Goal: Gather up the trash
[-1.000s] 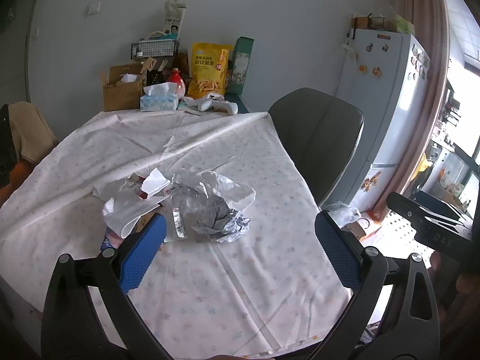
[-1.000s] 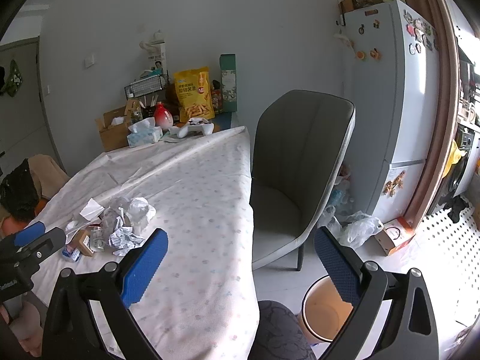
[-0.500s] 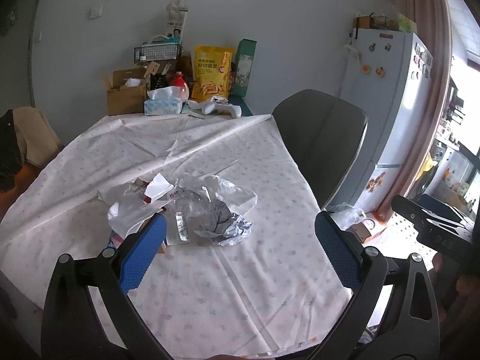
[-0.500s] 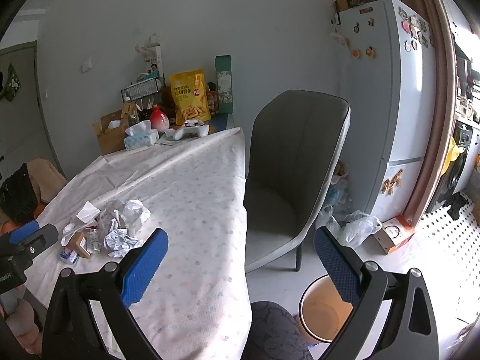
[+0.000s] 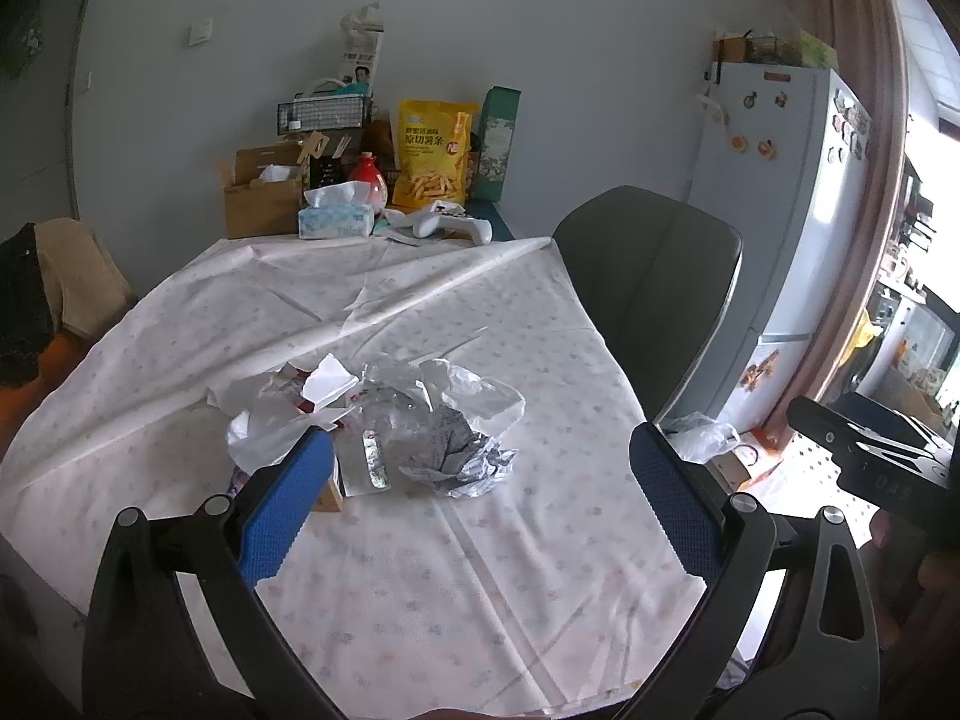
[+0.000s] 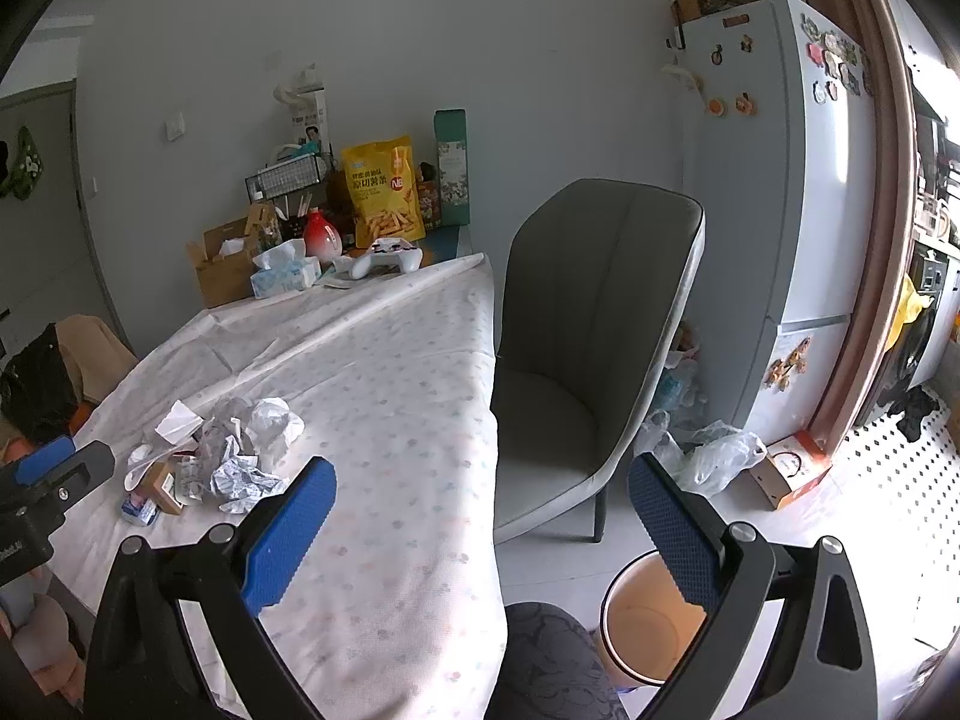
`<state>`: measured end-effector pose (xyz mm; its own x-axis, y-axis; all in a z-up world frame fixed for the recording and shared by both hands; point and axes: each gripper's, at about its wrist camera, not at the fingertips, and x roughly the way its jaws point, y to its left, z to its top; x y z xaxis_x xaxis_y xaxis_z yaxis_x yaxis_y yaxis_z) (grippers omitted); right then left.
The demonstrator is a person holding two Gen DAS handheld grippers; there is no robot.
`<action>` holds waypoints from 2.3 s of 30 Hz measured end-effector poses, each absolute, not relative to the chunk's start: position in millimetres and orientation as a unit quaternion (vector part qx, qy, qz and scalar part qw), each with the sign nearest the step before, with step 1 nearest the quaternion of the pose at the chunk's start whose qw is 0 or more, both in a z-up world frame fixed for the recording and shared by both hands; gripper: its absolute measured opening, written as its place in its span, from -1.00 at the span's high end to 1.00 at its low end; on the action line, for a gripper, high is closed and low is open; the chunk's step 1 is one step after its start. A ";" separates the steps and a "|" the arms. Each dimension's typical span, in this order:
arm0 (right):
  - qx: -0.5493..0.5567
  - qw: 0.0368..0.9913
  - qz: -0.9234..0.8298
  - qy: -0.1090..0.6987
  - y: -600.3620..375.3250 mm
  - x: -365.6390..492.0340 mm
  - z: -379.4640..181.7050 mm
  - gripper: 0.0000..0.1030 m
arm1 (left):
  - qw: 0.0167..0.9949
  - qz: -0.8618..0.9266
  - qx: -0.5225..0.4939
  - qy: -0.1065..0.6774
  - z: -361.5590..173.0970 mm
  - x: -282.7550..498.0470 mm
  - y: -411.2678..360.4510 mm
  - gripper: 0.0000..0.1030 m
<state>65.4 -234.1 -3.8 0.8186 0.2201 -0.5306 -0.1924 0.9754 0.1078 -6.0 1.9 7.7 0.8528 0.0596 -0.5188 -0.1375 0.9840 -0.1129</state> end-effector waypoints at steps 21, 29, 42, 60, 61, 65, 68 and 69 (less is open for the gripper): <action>0.033 0.948 0.111 0.296 -235.8 74.5 -11.0 -0.86 | 0.956 0.056 -0.080 0.278 0.1 0.6 5.7 -0.90; 0.036 0.943 0.119 0.309 -227.2 86.4 -20.2 -0.86 | 0.953 0.062 -0.081 0.287 -5.1 2.2 16.0 -0.90; 0.013 0.924 0.209 0.321 -170.6 111.1 -25.2 -0.85 | 0.939 0.105 -0.125 0.303 -21.2 -10.1 66.9 -0.90; -0.016 0.887 0.290 0.360 -97.5 120.5 -44.6 -0.73 | 0.912 0.147 -0.185 0.336 -68.6 -2.4 132.5 -0.71; -0.018 0.886 0.292 0.361 -94.6 120.5 -46.2 -0.71 | 0.911 0.149 -0.187 0.336 -70.2 -2.1 134.9 -0.70; -0.020 0.880 0.295 0.371 -88.6 123.9 -52.8 -0.70 | 0.911 0.147 -0.195 0.332 -73.4 3.5 143.1 -0.49; -0.027 0.878 0.299 0.373 -82.9 125.4 -54.0 -0.62 | 0.910 0.143 -0.204 0.331 -75.1 7.6 146.4 -0.39; -0.034 0.878 0.299 0.373 -79.6 125.7 -54.3 -0.59 | 0.910 0.142 -0.205 0.332 -75.4 9.2 146.1 -0.39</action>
